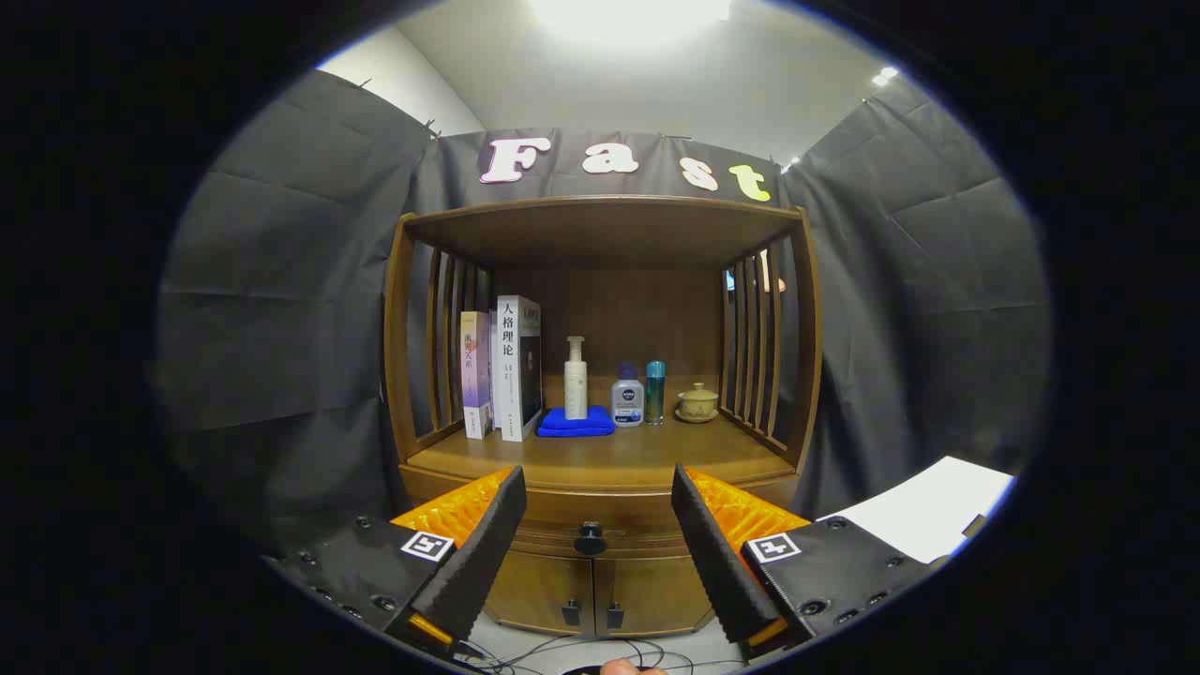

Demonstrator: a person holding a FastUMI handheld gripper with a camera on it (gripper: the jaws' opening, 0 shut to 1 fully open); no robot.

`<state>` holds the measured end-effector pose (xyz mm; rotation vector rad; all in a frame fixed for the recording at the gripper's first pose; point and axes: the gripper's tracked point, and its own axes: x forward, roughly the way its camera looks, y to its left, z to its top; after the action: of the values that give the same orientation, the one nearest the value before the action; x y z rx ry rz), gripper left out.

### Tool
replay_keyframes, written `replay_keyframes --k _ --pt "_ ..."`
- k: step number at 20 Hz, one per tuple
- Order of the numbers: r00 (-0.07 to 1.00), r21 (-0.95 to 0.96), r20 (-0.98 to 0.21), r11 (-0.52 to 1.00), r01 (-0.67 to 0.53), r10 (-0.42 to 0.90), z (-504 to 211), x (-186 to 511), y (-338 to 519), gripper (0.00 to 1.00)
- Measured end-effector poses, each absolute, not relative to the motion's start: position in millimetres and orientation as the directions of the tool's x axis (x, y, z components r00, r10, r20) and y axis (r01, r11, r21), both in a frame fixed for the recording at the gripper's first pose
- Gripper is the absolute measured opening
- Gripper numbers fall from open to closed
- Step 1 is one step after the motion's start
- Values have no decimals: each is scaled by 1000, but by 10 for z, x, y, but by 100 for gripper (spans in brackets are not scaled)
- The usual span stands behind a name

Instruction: Pull open the drawer, take out the items inside it, and place them on the countertop above the cabinet.

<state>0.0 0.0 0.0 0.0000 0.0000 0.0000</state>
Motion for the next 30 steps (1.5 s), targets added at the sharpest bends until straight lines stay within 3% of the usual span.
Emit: replay_keyframes --k 30 --pt "995 34 -84 999 -41 44 -694 588 -28 98"
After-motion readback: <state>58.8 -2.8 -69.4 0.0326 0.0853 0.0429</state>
